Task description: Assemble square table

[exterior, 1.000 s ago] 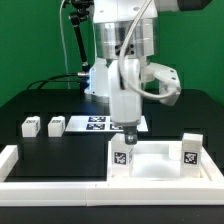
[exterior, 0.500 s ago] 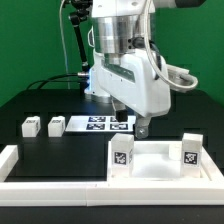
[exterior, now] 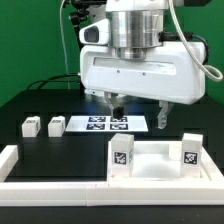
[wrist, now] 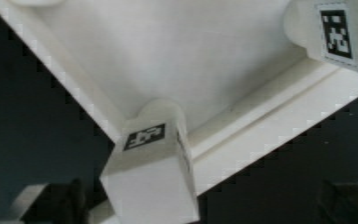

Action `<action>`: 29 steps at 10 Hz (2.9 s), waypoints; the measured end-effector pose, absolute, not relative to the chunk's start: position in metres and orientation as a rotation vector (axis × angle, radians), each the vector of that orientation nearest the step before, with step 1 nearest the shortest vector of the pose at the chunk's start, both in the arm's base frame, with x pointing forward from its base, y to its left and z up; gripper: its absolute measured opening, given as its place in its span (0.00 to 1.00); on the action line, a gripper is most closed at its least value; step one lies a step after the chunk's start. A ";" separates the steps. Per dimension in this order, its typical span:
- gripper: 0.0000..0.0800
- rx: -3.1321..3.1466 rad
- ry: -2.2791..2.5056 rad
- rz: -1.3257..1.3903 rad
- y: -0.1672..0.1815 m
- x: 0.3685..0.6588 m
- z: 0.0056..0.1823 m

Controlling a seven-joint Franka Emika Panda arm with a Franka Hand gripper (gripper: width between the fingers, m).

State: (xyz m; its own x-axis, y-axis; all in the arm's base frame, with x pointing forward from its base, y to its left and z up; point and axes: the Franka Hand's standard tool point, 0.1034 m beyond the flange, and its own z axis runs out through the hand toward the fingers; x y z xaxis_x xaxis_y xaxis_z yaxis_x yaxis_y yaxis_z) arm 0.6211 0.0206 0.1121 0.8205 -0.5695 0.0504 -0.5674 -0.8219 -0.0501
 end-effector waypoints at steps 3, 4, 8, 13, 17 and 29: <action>0.81 -3.025 0.751 -0.174 0.011 0.619 0.108; 0.81 -3.055 0.641 -0.175 0.010 0.619 0.108; 0.81 -3.133 0.225 -0.129 0.004 0.595 0.097; 0.81 -3.206 -0.118 -0.074 -0.015 0.571 0.040; 0.81 -3.227 -0.085 -0.050 -0.016 0.567 0.012; 0.09 -3.230 -0.057 -0.075 -0.016 0.570 0.013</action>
Offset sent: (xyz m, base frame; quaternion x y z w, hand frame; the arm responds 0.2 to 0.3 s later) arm 0.0000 0.0000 0.0000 0.0000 0.0000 -0.1938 0.9810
